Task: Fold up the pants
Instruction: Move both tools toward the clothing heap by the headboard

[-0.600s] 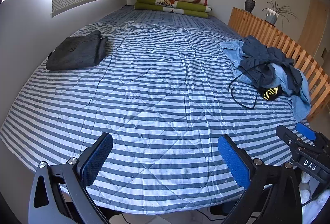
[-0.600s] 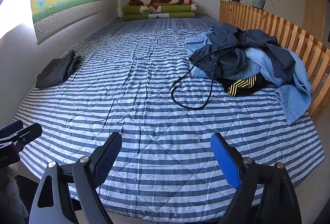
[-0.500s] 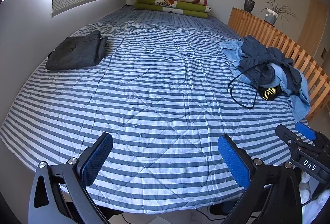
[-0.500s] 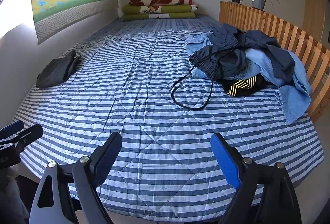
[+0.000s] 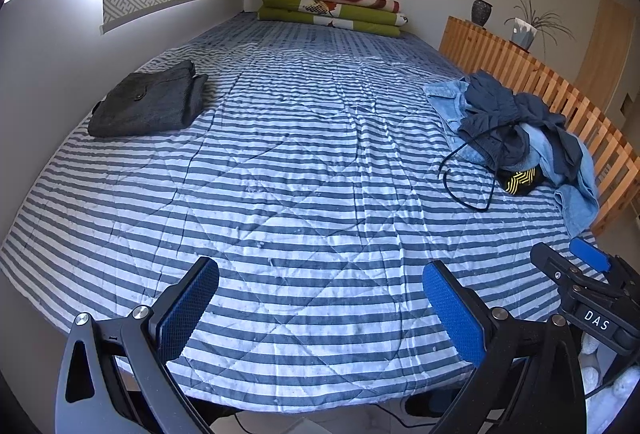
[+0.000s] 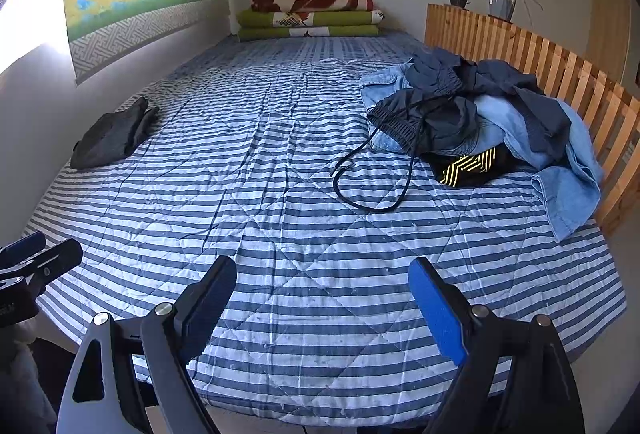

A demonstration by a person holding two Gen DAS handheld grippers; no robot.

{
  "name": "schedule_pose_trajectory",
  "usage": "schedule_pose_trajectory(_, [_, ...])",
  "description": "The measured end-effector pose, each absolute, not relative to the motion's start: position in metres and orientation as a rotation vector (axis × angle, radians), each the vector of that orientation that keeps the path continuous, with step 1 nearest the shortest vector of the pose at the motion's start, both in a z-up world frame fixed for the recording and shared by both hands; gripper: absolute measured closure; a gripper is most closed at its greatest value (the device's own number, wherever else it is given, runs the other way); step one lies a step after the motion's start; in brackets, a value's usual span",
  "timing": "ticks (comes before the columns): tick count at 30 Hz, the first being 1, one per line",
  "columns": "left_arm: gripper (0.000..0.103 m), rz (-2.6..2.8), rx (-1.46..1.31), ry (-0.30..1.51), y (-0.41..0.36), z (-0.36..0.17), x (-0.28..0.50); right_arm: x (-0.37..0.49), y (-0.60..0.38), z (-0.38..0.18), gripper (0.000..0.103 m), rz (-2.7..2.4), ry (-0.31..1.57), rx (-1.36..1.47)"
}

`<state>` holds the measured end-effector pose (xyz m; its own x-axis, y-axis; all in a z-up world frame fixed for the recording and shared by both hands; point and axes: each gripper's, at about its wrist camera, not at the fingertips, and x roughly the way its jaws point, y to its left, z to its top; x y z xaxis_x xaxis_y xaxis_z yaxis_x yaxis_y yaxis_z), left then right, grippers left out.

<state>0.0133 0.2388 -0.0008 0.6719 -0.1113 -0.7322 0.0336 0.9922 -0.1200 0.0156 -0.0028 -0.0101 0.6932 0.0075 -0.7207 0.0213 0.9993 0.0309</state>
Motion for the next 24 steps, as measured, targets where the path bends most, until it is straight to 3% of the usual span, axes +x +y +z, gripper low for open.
schedule_pose_trajectory(24, [0.0, -0.101, -0.085, 0.832, 0.2322, -0.001, 0.019, 0.0188, -0.0128, -0.0111, 0.018, -0.014, 0.811, 0.048])
